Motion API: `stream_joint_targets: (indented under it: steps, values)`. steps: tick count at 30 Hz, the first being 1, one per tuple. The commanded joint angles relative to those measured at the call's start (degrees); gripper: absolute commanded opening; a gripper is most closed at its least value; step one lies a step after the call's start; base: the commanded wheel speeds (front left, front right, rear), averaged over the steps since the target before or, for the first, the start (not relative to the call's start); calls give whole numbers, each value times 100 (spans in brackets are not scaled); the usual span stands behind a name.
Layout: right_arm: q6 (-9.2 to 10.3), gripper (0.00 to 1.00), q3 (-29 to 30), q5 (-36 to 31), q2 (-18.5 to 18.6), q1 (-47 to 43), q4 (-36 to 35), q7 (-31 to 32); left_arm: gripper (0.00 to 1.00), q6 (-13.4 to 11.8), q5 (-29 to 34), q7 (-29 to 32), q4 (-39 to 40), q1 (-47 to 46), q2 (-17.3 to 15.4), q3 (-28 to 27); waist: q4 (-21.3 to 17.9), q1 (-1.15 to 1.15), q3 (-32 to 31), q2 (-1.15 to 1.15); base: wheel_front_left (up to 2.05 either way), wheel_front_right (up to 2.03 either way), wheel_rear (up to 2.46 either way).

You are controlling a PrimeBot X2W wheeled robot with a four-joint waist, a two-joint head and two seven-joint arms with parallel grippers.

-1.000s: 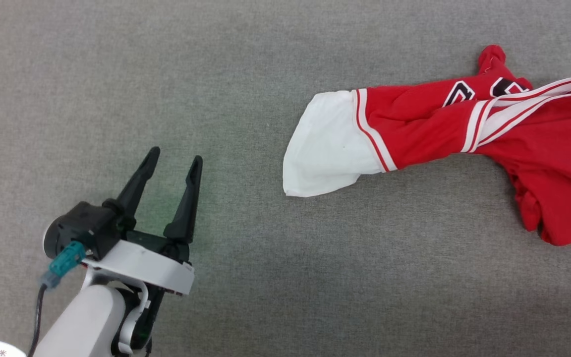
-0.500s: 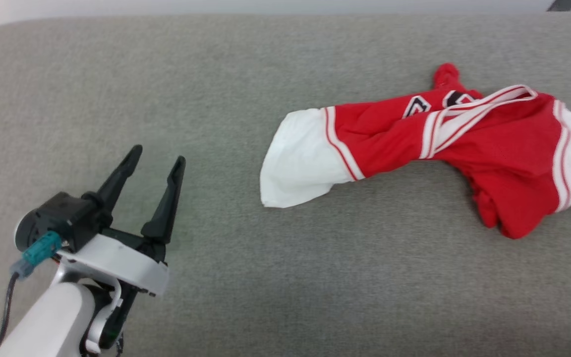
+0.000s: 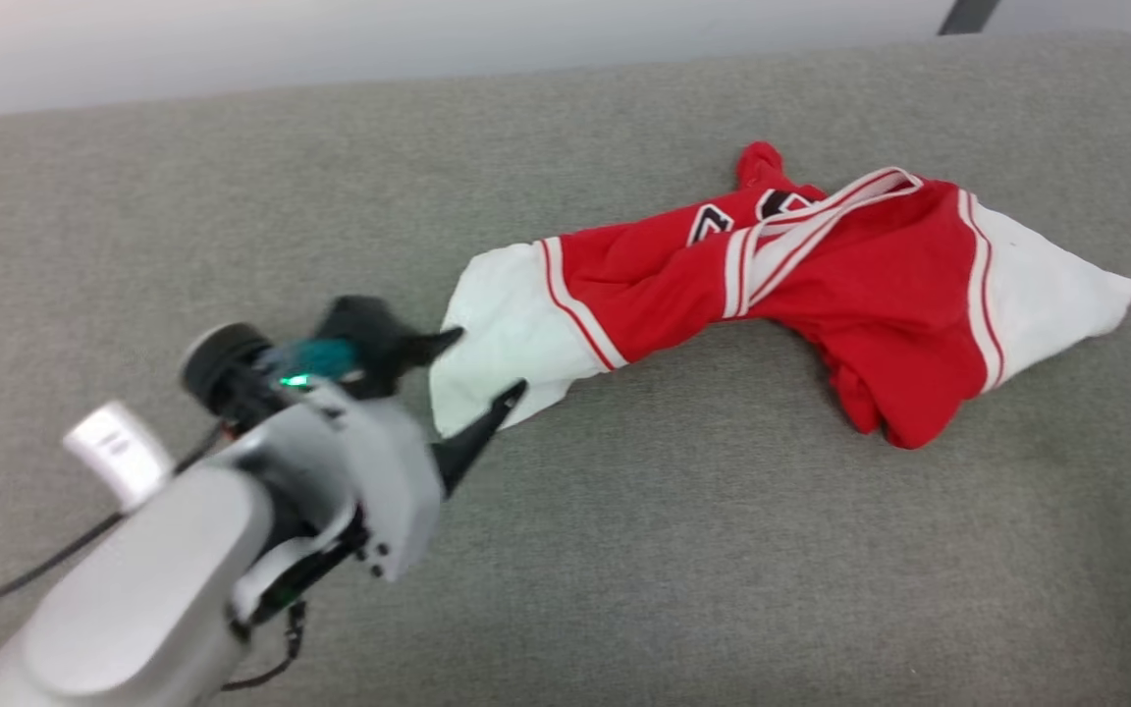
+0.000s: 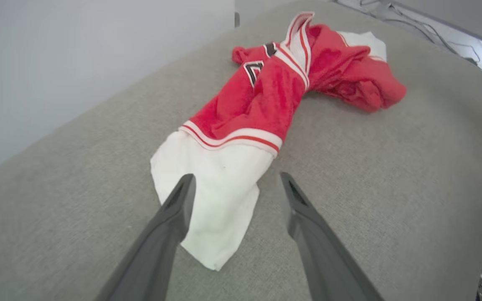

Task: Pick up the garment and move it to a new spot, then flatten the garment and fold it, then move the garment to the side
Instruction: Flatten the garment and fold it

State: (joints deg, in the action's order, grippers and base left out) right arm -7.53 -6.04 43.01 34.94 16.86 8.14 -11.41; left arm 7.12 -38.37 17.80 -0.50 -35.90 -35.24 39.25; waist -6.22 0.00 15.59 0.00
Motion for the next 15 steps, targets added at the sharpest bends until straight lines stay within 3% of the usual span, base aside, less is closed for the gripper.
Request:
stream_joint_targets:
  steps: [1, 6, 15]
  values:
    - [8, 100, 51, -30, -39, -79, -77, 38, 100, 29, -70, 153, -91, -146, 57, 167, -134, 0, 74, 0, 0, 0, 0]
    - [8, 100, 218, -139, -213, -68, -338, 205, 100, 31, -471, 703, -693, -865, 205, 1023, -390, 0, 245, 0, 0, 0, 0]
    - [8, 100, 373, -208, -388, -110, -518, 272, 100, 36, -626, 437, -2168, -1509, 225, 1908, -681, 0, 492, 0, 0, 0, 0]
